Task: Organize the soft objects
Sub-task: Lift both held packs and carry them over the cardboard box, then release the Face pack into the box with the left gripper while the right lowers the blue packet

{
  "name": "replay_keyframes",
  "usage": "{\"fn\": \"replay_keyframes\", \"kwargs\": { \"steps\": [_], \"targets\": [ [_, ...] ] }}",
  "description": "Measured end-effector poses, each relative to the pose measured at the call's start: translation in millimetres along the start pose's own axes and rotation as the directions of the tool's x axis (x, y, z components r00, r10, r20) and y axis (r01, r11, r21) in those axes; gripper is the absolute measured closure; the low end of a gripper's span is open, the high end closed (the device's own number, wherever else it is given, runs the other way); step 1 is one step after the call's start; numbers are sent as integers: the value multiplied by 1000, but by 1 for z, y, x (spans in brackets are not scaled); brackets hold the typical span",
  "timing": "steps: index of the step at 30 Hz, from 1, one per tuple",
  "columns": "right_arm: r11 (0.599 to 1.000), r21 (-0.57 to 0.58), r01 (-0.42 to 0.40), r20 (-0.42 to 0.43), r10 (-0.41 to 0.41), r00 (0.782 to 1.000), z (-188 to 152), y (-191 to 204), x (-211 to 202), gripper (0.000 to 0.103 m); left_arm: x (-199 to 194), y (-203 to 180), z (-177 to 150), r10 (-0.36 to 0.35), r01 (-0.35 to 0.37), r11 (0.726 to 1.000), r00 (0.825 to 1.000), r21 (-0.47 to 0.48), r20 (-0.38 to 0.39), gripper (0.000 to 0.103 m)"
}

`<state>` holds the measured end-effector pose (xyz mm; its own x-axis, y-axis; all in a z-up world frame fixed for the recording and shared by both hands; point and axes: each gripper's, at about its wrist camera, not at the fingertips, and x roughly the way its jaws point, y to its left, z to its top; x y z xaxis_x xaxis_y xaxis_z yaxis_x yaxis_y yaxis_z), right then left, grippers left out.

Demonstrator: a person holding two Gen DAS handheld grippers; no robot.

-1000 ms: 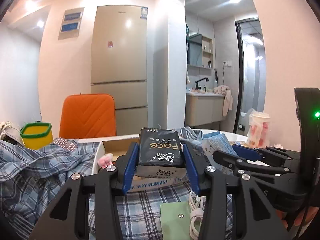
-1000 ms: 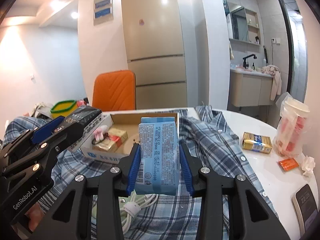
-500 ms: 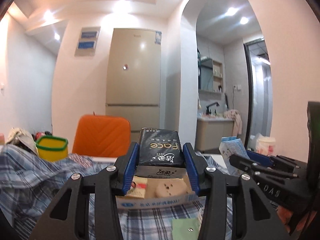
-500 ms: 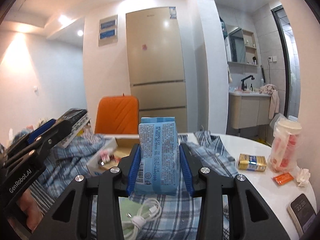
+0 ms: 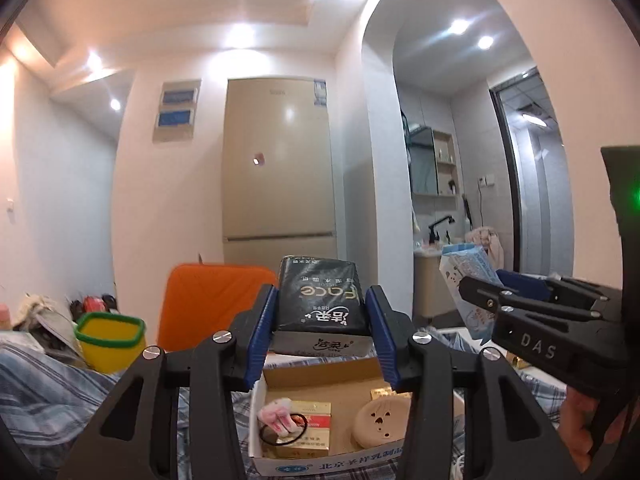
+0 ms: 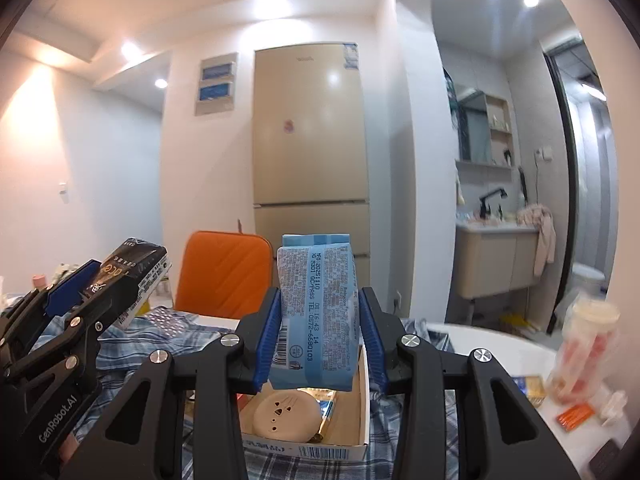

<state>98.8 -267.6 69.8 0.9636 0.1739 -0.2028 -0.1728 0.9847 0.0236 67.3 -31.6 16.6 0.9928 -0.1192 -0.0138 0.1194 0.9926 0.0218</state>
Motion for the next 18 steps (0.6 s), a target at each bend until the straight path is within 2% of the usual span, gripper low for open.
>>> {"fn": "replay_keyframes", "kwargs": {
  "steps": [3,7,8,9,11,13,15,18],
  "targets": [
    [999,32,8,-71,-5,997,-15,-7,20,62,19,5,-13,-24,21,999,995,-28,-100,59],
    [998,55,-18,-184,28,982,-29,-16,43,62,38,19,-23,-21,-1,994,977,-106,-210,59],
    [998,59,-15,-203,27,979,-30,-17,47,62,48,21,-28,9,-38,994,963,-104,-268,59],
    [998,58,-10,-215,22,976,-32,-17,50,62,60,22,-34,10,-48,993,942,-106,-337,59],
    [999,48,-10,-230,21,973,-35,-16,53,62,80,26,-44,-35,-30,989,899,-142,-436,59],
    [999,37,-18,-250,27,968,-37,-15,57,62,93,32,-52,-52,-43,983,865,-177,-499,59],
    [999,37,-22,-275,32,961,-39,-15,62,62,98,38,-57,-65,-53,977,846,-204,-529,59],
    [999,42,-11,-309,24,951,-45,-19,67,62,104,38,-63,-71,-56,976,829,-208,-555,59]
  ]
}}
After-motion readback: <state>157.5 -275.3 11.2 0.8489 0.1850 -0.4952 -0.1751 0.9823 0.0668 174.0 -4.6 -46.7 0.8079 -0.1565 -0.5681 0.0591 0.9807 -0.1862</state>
